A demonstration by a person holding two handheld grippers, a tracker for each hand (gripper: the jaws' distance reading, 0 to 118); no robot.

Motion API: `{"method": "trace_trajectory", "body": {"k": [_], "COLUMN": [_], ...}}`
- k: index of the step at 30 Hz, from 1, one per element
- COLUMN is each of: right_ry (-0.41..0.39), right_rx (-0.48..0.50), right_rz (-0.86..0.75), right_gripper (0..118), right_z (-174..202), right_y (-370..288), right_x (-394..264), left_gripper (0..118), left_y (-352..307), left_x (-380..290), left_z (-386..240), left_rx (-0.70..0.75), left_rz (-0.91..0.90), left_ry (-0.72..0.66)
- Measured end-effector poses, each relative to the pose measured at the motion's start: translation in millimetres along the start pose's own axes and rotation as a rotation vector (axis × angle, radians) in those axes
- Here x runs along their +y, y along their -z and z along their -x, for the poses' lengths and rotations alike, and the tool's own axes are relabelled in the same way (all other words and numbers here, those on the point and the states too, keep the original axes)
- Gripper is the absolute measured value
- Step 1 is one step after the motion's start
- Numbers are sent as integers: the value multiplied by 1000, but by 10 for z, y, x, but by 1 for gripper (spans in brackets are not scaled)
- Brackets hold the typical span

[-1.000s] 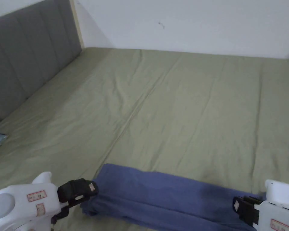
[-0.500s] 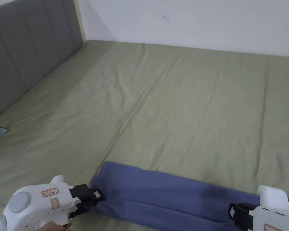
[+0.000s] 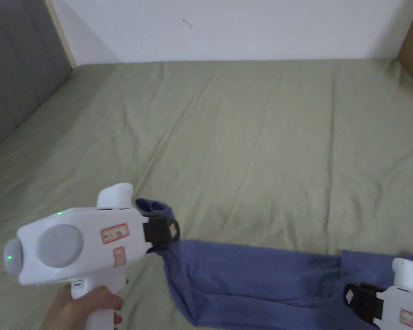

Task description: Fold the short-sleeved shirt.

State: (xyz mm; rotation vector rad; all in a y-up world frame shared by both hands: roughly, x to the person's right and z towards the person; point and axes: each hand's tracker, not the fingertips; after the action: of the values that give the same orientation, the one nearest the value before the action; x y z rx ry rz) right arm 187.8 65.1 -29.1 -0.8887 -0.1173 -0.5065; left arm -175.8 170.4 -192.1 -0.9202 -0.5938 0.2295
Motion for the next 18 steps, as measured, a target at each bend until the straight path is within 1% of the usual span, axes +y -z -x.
{"method": "trace_trajectory", "body": {"k": [3, 5, 6, 7, 8, 9, 10, 11, 12, 13, 16, 17, 18], "right_ry": [40, 67, 80, 92, 100, 103, 106, 107, 107, 108, 123, 126, 125], "right_rx": [-24, -47, -51, -57, -64, -74, -88, -100, -110, -119, -129, -130, -132], "right_rz": [-1, 1, 0, -1, -3, -4, 3, 11, 12, 9, -3, -4, -2], "right_gripper": [0, 0, 0, 0, 0, 0, 0, 0, 0, 0, 0, 0, 0], "right_z": [-153, -266, -315, -371, -417, -468, -560, -604, -637, -663, -758, -768, -747], "right_y": [-79, -126, -162, -195, -221, -244, -251, -274, -309, -352, -432, -444, -457], "right_x": [-52, -95, -112, -136, -156, -179, -181, -196, -215, -235, -254, -260, -252], "left_gripper": [8, 8, 9, 14, 32, 55, 80, 100, 101, 100, 100, 97, 87], "left_y": [438, 799, 954, 1109, 1238, 1395, 1518, 1598, 1630, 1565, 1297, 1206, 1117], "left_x": [-174, -364, -484, -610, -714, -818, -882, -927, -929, -901, -719, -661, -600], "left_z": [-657, -922, -1035, -1120, -1155, -1150, -1132, -1119, -1104, -1061, -934, -874, -805], "left_rx": [-75, -99, -91, -100, -135, -172, -136, -95, -70, -74, -205, -231, -251], "left_rz": [95, 201, 253, 302, 325, 343, 387, 417, 420, 397, 322, 298, 277], "left_ry": [200, 307, 339, 375, 385, 378, 346, 310, 275, 235, 124, 85, 51]}}
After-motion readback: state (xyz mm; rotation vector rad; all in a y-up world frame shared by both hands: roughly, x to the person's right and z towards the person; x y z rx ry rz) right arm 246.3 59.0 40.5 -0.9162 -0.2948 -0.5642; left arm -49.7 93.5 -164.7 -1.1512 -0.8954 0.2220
